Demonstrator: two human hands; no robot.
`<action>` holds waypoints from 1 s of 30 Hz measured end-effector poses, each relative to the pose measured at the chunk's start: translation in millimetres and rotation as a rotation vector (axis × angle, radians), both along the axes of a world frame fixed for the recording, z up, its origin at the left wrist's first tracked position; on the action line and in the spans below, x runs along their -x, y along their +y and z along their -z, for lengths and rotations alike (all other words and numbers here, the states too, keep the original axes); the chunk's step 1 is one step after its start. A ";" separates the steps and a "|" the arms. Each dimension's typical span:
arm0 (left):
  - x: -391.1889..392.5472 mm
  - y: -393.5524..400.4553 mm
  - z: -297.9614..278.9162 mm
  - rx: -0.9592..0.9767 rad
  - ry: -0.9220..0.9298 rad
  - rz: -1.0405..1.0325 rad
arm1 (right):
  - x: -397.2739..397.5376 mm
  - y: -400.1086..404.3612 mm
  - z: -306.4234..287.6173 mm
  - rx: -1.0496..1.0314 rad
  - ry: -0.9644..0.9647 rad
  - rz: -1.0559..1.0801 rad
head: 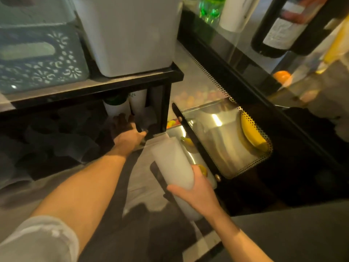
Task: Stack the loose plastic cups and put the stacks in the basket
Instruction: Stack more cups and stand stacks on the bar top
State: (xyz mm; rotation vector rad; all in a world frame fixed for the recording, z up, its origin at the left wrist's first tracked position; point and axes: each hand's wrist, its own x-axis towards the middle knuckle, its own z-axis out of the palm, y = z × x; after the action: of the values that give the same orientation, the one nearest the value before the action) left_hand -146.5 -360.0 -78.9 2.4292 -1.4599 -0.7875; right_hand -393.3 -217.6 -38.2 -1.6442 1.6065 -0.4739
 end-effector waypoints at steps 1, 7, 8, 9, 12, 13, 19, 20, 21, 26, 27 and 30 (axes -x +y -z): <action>0.1 -0.8 -0.4 0.054 -0.056 -0.001 | 0.0 -0.7 -0.9 0.002 -0.012 0.002; -8.8 1.0 -7.5 0.128 -0.238 0.038 | -10.6 -3.5 -0.4 0.004 -0.015 -0.002; -10.7 2.3 -11.7 0.186 -0.279 0.044 | -12.2 -3.3 -0.3 0.003 -0.016 -0.005; -12.4 4.0 -15.0 0.240 -0.279 0.039 | -13.5 -3.1 -0.3 0.003 -0.018 -0.005; -13.8 19.2 -27.9 0.296 -0.122 0.010 | -16.9 -1.6 3.0 0.000 -0.004 0.000; -13.3 27.4 -34.6 0.278 -0.049 -0.011 | -18.7 -0.2 3.9 0.001 -0.001 0.002; -32.5 82.6 -54.9 0.494 0.479 -0.205 | -27.7 5.8 8.6 -0.019 -0.001 -0.034; -37.6 92.6 -53.5 0.511 0.571 -0.210 | -29.1 7.0 9.4 -0.015 0.009 -0.044; -41.3 104.1 -52.3 0.537 0.656 -0.188 | -30.4 8.4 9.5 -0.013 0.018 -0.058; -54.1 149.7 -51.3 0.586 0.806 -0.054 | -43.0 21.0 7.5 0.018 0.083 -0.160; -57.4 156.2 -51.9 0.596 0.835 -0.047 | -48.4 23.3 6.9 0.027 0.094 -0.182; -60.7 173.1 -58.7 0.633 0.798 0.039 | -60.9 29.8 6.8 0.044 0.121 -0.250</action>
State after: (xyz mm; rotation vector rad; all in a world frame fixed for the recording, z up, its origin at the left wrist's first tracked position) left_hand -85.9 -186.9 -20.2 1.3813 -1.1727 -0.9563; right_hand -332.4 -187.8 -45.0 -1.9082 1.4573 -0.2873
